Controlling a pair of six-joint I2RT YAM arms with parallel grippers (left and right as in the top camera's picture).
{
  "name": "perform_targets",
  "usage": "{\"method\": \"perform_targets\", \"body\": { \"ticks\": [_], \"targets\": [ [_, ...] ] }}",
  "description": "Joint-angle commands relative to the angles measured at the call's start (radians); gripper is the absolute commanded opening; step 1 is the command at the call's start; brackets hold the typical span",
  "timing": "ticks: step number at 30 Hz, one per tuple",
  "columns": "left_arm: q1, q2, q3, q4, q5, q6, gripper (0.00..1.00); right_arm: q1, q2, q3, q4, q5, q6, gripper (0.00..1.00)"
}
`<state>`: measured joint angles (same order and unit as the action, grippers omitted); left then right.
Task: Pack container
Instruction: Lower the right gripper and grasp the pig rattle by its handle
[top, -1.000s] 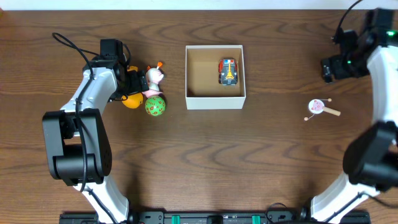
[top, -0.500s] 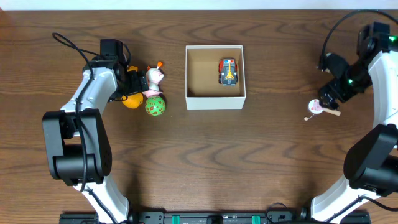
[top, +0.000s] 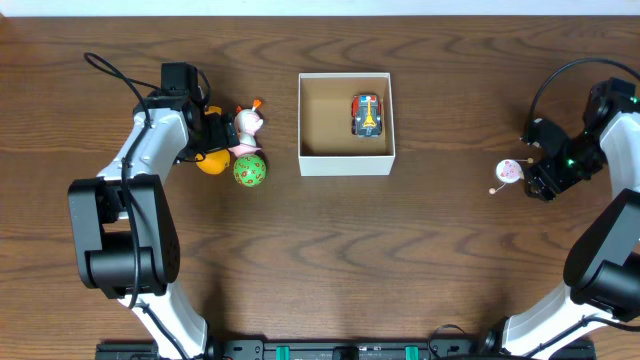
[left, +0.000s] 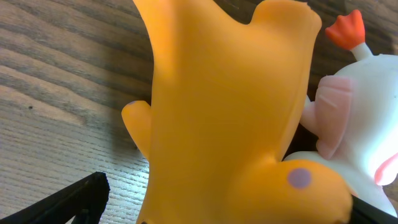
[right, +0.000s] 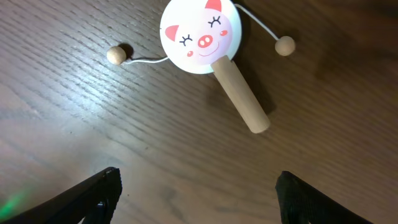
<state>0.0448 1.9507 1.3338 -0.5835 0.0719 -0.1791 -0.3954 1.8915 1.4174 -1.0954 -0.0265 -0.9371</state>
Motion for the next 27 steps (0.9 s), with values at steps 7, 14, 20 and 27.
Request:
{"method": "perform_targets", "body": {
  "ticks": [7,14,20,27],
  "targets": [
    [0.001,0.01,0.006,-0.003,-0.001,0.007,0.98,-0.012,0.011,-0.04,0.122,-0.008,-0.117,0.8],
    [0.001,0.01,0.006,-0.003,-0.001,0.007,0.98,-0.012,0.018,-0.041,0.161,-0.008,-0.17,0.81],
    [0.001,0.01,0.006,-0.003,-0.001,0.007,0.98,-0.012,0.06,-0.043,0.161,-0.008,-0.179,0.78],
    [0.001,0.01,0.006,-0.003,-0.001,0.007,0.98,-0.011,0.136,-0.043,0.165,-0.011,-0.178,0.75]
  ]
}}
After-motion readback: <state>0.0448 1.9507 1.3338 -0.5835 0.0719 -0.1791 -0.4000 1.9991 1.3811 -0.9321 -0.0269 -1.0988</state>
